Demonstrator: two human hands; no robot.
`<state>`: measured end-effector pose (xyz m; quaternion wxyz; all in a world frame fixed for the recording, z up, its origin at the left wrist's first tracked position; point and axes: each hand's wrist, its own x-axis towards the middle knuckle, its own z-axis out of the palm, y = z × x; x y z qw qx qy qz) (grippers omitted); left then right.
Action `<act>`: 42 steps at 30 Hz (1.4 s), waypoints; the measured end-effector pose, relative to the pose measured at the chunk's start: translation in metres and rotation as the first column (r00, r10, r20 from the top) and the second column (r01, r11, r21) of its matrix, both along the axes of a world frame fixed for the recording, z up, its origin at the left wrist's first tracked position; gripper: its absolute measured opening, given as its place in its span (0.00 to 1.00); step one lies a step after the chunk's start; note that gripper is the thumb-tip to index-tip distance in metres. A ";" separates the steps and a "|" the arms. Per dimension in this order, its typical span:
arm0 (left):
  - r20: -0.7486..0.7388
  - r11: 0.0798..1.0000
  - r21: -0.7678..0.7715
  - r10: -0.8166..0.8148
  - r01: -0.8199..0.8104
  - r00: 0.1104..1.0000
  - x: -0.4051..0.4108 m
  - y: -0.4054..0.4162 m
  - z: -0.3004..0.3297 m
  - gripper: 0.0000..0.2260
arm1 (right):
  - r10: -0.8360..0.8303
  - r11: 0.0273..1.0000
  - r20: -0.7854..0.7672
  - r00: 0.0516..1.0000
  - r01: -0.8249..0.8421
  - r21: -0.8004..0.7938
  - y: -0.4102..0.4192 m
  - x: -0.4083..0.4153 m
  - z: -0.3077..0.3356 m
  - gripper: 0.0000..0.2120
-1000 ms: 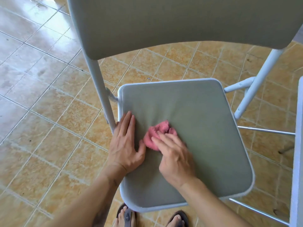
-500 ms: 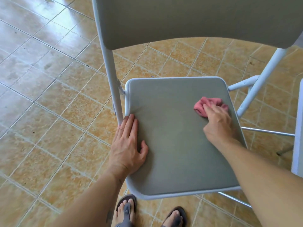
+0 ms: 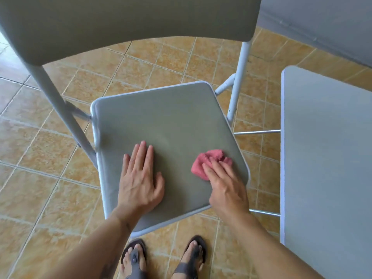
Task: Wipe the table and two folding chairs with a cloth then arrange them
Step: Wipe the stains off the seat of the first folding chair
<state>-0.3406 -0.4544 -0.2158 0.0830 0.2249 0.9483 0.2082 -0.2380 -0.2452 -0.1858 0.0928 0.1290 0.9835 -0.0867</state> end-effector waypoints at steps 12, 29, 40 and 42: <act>-0.023 0.985 -0.140 -0.104 0.100 0.994 0.009 0.007 -0.010 0.34 | -0.168 0.986 -0.088 0.982 0.167 -0.012 0.003 -0.019 -0.016 0.28; 0.009 0.988 -0.113 -0.102 0.103 0.995 0.007 0.003 -0.008 0.35 | 0.028 0.999 -0.071 0.997 -0.029 -0.018 -0.003 -0.003 -0.016 0.35; 0.075 0.949 -0.257 -0.168 0.182 0.983 0.000 0.000 0.010 0.35 | -0.365 0.916 -0.003 0.931 0.358 -0.183 0.003 0.047 0.035 0.37; 0.111 0.945 -0.279 -0.144 0.169 0.983 0.004 0.012 0.033 0.35 | -0.354 0.915 -0.038 0.935 0.337 -0.224 0.008 0.072 0.060 0.35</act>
